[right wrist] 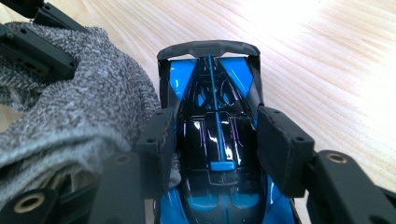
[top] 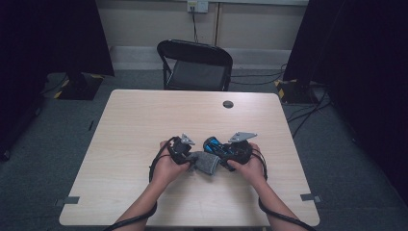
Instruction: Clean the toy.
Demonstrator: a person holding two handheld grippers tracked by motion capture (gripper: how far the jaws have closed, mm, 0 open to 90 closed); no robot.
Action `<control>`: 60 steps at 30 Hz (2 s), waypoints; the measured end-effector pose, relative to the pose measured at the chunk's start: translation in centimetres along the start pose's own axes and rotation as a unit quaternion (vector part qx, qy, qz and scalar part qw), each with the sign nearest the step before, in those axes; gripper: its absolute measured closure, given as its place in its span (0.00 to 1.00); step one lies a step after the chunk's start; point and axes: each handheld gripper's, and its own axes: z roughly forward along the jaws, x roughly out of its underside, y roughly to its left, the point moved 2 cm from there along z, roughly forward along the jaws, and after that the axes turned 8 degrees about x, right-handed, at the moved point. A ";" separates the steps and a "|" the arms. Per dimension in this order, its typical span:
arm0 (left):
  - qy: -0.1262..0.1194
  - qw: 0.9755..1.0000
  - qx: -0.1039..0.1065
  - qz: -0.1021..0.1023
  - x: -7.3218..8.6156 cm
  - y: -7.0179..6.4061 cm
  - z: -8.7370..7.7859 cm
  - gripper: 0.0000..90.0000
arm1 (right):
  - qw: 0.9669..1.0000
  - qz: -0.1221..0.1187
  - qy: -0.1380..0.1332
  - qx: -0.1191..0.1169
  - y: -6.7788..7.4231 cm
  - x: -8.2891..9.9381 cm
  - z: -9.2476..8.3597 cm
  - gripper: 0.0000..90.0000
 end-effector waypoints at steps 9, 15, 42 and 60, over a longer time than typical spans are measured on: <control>-0.005 1.000 -0.011 -0.014 0.1 0.9 -0.6 0.81 | 1.000 0.000 0.001 0.000 0.0 0.0 0.0 0.53; -0.004 1.000 -0.013 -0.017 0.1 1.3 -0.7 0.81 | 1.000 0.000 0.001 0.001 0.0 0.0 0.0 0.53; -0.016 0.998 -0.038 -0.050 1.1 3.7 -2.8 0.81 | 1.000 -0.001 0.001 0.001 0.0 0.0 -0.1 0.53; -0.031 0.996 -0.048 -0.063 2.9 4.7 -5.6 0.81 | 1.000 -0.001 0.001 0.001 0.0 0.0 -0.1 0.53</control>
